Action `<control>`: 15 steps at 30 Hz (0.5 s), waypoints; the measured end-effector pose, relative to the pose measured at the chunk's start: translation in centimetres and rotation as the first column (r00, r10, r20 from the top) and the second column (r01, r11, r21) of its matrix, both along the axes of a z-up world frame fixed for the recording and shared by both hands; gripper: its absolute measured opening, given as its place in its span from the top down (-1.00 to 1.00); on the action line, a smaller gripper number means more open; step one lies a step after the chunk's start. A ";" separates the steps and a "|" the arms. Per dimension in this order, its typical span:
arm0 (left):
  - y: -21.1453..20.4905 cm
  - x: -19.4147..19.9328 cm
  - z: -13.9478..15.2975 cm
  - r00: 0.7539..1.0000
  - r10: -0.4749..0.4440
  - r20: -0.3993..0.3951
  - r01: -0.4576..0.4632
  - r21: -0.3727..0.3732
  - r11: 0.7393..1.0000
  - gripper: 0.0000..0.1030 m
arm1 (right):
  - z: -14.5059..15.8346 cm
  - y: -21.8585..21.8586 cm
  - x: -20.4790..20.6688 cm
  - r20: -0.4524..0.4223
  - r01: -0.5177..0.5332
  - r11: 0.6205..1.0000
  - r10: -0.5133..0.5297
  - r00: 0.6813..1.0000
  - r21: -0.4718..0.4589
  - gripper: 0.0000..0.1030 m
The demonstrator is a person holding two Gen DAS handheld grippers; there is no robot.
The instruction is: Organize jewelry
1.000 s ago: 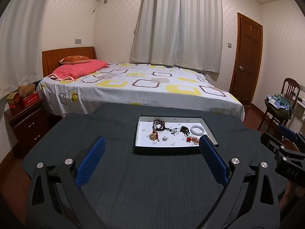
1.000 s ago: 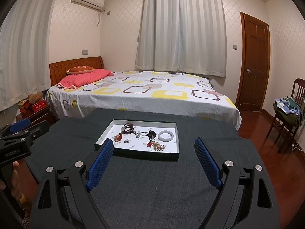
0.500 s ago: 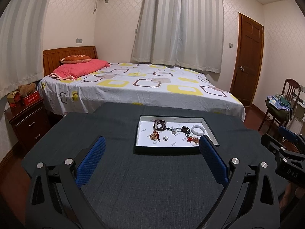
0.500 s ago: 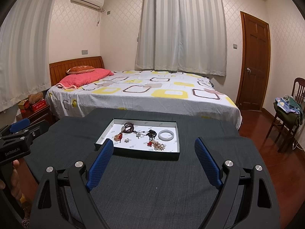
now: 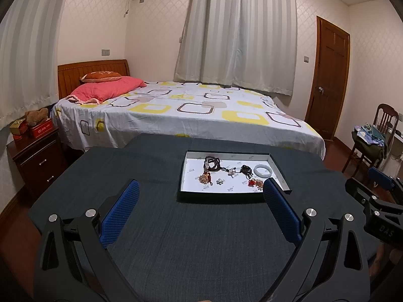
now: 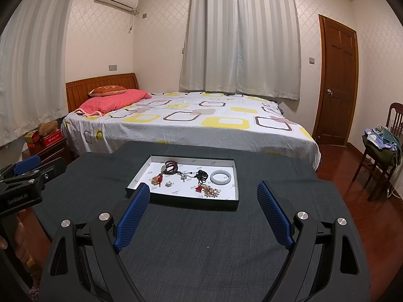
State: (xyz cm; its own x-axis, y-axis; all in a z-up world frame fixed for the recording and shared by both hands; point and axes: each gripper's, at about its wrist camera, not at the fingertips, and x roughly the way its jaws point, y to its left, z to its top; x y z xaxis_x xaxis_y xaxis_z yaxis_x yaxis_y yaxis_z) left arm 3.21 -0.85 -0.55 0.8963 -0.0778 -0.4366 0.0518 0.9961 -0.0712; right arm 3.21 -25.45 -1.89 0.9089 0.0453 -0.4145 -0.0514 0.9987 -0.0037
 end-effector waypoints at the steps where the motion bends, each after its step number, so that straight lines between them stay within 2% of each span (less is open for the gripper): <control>1: 0.1 0.1 0.0 1.000 0.001 -0.002 -0.001 -0.001 1.000 -0.87 | 0.0 0.0 0.0 0.000 0.001 1.000 -0.001 1.000 -0.001 -0.63; 15: -0.3 0.2 -0.4 1.000 -0.007 -0.002 0.007 0.012 1.000 -0.92 | 0.1 0.0 0.1 -0.001 0.000 1.000 0.000 1.000 0.000 -0.63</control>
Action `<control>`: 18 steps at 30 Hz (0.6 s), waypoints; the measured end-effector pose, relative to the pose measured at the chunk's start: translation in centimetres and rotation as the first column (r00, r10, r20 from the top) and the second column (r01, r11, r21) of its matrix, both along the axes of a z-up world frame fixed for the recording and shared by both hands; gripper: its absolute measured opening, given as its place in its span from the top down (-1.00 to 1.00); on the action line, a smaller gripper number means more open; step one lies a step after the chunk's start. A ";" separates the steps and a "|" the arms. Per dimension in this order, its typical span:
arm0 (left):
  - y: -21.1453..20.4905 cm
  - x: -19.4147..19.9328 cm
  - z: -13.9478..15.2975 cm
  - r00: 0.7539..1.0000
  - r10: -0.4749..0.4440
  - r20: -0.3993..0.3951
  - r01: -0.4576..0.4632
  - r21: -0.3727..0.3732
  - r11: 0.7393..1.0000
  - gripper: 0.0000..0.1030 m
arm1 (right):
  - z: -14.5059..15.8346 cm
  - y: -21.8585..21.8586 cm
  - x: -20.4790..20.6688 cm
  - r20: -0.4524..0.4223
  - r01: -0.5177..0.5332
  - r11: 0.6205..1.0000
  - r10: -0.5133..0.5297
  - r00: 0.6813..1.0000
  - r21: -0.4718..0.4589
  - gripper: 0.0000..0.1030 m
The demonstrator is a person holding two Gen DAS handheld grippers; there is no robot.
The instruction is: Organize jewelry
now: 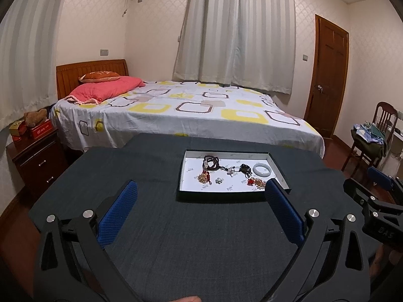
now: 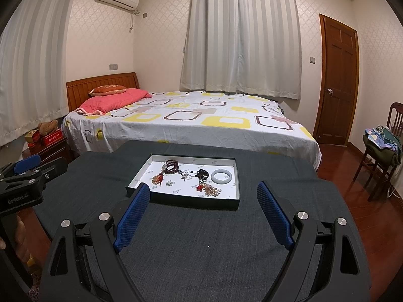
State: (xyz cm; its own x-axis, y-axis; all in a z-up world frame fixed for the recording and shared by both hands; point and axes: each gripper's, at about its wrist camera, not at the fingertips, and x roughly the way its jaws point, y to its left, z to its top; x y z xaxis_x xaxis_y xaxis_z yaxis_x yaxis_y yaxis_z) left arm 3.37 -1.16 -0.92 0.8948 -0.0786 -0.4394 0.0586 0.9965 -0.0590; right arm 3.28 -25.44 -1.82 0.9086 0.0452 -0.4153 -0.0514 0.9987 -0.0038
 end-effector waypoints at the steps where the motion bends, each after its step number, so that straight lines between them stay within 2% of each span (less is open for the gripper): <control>1: 0.0 0.0 0.0 1.000 0.000 -0.002 0.000 0.001 1.000 -0.92 | 0.0 0.0 0.0 0.000 0.000 1.000 0.000 1.000 0.000 -0.63; 7: 0.0 0.3 -0.2 1.000 -0.003 -0.018 0.002 -0.016 1.000 -0.92 | -0.4 0.4 -0.2 -0.003 -0.003 1.000 0.003 1.000 0.002 -0.63; 13: -0.5 0.2 -0.4 1.000 0.005 -0.004 -0.005 0.027 1.000 -0.92 | -0.4 0.4 -0.1 -0.004 -0.003 1.000 0.003 1.000 0.001 -0.63; 18: -0.4 0.5 -1.0 1.000 0.012 -0.022 -0.012 0.025 1.000 -0.92 | -1.0 0.8 -0.4 -0.007 -0.005 1.000 0.005 1.000 0.003 -0.63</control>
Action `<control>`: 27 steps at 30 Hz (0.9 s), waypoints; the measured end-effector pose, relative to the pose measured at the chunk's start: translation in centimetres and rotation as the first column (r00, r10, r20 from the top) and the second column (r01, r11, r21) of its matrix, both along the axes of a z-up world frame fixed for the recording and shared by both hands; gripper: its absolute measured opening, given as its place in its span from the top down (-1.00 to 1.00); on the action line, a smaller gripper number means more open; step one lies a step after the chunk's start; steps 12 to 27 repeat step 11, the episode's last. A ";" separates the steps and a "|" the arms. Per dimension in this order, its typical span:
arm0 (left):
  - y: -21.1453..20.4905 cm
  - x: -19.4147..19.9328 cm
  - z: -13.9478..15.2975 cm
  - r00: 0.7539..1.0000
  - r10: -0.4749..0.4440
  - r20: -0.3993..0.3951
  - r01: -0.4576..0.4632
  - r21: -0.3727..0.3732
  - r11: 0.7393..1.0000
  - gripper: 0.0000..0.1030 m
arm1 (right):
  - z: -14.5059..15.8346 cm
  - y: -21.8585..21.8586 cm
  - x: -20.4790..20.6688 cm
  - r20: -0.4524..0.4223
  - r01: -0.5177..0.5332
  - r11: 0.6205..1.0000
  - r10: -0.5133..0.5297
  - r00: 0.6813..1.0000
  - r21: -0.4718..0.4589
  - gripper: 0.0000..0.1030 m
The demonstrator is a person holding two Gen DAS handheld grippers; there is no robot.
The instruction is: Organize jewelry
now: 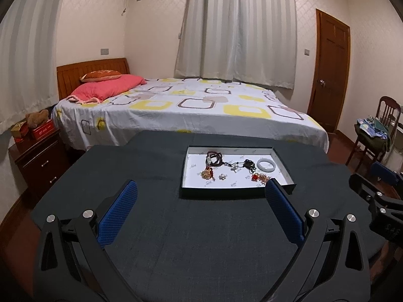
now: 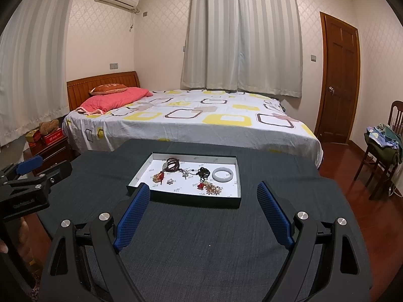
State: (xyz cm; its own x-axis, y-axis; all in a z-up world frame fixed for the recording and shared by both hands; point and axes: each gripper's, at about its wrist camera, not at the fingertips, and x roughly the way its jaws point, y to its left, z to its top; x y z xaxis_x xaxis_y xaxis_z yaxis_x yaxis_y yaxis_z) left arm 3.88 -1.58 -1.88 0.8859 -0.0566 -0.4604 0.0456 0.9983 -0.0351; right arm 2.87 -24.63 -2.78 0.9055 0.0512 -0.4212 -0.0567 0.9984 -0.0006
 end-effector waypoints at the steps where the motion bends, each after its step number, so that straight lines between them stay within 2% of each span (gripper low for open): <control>1: 0.1 0.2 -0.2 1.000 -0.001 -0.004 0.001 -0.001 1.000 -0.92 | 0.0 -0.1 0.1 -0.001 0.000 1.000 0.000 1.000 0.000 -0.63; 6: 0.5 1.7 -1.2 0.999 0.028 -0.031 -0.028 0.002 1.000 -0.92 | -0.8 -0.6 0.9 -0.026 0.004 1.000 -0.003 1.000 0.017 -0.63; 11: 1.9 5.3 -3.7 0.992 0.056 -0.114 -0.059 -0.019 0.998 -0.92 | -2.2 -1.4 2.3 -0.052 0.025 0.999 -0.024 0.998 0.029 -0.63; 27: 1.9 5.3 -3.7 0.992 0.056 -0.114 -0.059 -0.019 0.998 -0.92 | -2.2 -1.4 2.3 -0.052 0.025 0.999 -0.024 0.998 0.029 -0.63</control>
